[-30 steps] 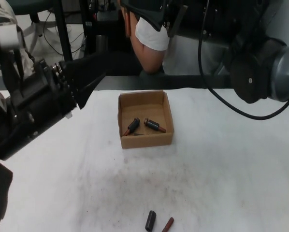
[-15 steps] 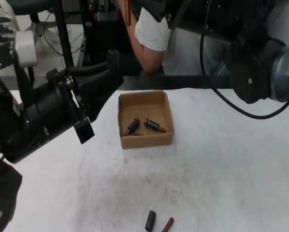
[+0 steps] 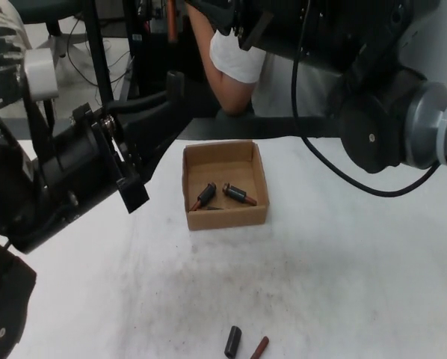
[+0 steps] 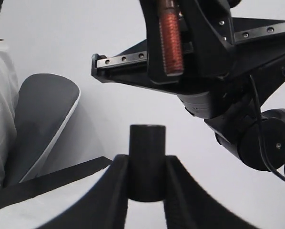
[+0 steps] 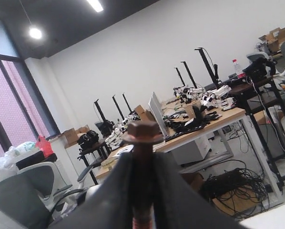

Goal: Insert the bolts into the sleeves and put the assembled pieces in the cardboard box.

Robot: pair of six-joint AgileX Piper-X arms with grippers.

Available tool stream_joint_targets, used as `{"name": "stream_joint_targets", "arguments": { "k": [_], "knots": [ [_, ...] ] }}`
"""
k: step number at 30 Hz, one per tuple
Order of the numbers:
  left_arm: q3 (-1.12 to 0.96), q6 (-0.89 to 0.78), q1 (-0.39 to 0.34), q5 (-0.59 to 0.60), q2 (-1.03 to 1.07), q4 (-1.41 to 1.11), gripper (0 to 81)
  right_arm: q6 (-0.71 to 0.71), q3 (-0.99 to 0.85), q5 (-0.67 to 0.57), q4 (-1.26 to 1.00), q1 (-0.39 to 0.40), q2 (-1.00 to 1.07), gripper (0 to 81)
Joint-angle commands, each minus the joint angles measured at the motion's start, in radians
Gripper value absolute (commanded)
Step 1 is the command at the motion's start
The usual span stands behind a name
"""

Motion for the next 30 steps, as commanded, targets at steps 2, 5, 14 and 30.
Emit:
{"name": "stream_joint_targets", "arguments": {
  "k": [2,5,14,30],
  "knots": [
    [-0.007,-0.049,-0.004,-0.009,-0.004,-0.033,0.3,-0.038,0.0,0.02,-0.017,0.001,-0.01,0.8],
    [-0.007,-0.075,-0.004,-0.046,-0.004,-0.081,0.3,-0.061,0.0,0.02,-0.009,0.001,-0.01,0.8],
    [-0.007,-0.127,-0.004,-0.075,-0.004,-0.132,0.3,-0.067,0.0,0.021,-0.009,0.001,-0.01,0.8],
    [-0.007,-0.137,-0.042,-0.068,-0.004,-0.132,0.3,-0.069,0.0,0.048,-0.009,0.001,-0.005,0.8]
  ]
}}
